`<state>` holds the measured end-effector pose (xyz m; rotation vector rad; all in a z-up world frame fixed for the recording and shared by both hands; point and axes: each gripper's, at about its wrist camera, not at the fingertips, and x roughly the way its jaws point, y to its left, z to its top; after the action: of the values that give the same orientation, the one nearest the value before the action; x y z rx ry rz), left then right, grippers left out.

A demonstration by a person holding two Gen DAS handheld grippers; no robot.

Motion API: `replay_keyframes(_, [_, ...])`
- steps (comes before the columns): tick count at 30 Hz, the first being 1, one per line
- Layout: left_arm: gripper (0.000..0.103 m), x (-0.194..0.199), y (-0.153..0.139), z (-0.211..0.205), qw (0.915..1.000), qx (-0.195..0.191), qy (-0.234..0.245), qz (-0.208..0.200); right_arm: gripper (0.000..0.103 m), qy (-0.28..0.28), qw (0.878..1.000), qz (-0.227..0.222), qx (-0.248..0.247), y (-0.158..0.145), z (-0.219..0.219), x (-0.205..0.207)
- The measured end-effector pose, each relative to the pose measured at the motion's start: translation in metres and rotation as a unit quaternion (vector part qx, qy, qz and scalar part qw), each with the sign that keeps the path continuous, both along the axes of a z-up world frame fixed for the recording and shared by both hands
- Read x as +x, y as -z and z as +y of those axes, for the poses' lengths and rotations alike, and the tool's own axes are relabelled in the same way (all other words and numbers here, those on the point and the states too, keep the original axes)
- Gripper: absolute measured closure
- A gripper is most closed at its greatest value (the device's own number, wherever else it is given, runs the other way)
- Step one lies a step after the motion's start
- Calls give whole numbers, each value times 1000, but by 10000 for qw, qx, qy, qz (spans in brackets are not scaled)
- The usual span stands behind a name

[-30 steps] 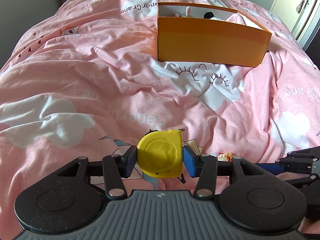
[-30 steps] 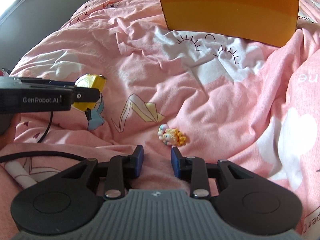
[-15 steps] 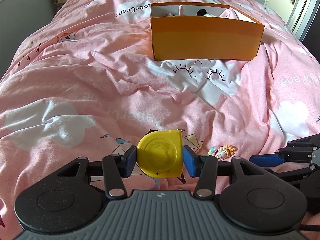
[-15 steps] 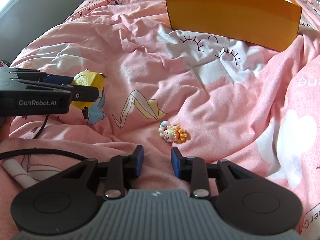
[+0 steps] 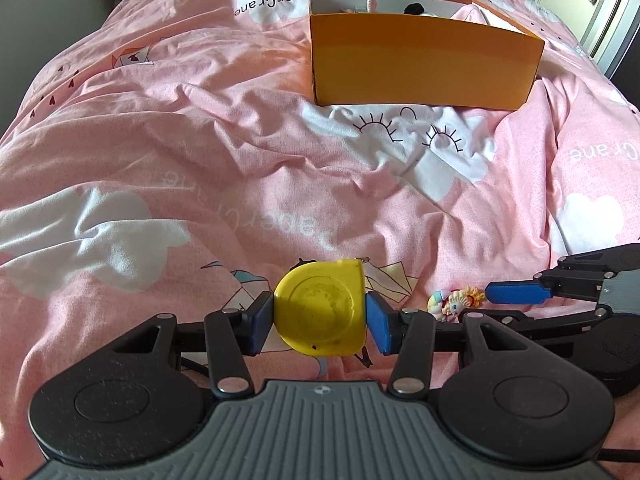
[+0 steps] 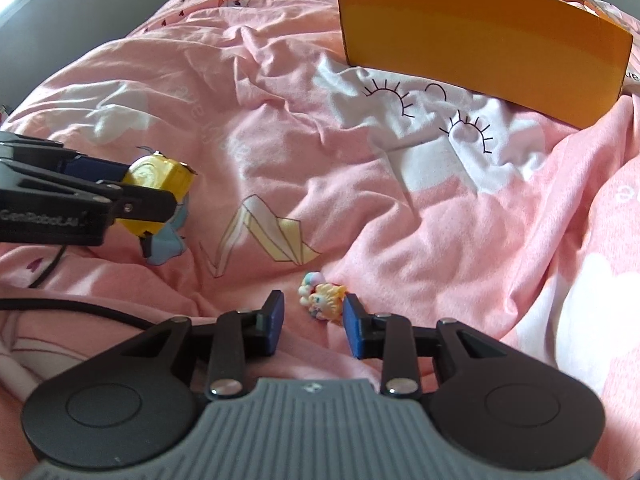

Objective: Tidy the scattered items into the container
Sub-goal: 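Grasp the small cartoon figurine with the right tool while the left tool holds the tape measure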

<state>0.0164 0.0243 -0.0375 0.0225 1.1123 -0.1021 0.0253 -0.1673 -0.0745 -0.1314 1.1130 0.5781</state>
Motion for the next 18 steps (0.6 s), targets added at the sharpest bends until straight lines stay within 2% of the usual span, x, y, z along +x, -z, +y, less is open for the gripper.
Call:
replay_keyframes(3, [46, 4, 3, 1, 10000, -14, 13, 30, 67, -10, 9999, 111, 23, 6, 1, 5])
replay_keyframes(7, [46, 8, 7, -1, 9999, 0, 73, 93, 55, 85, 9998, 165, -16, 13, 0, 14])
replay_keyframes(18, [46, 22, 20, 0, 9995, 3, 97, 292, 47, 125, 9981, 605, 8, 40, 2, 33])
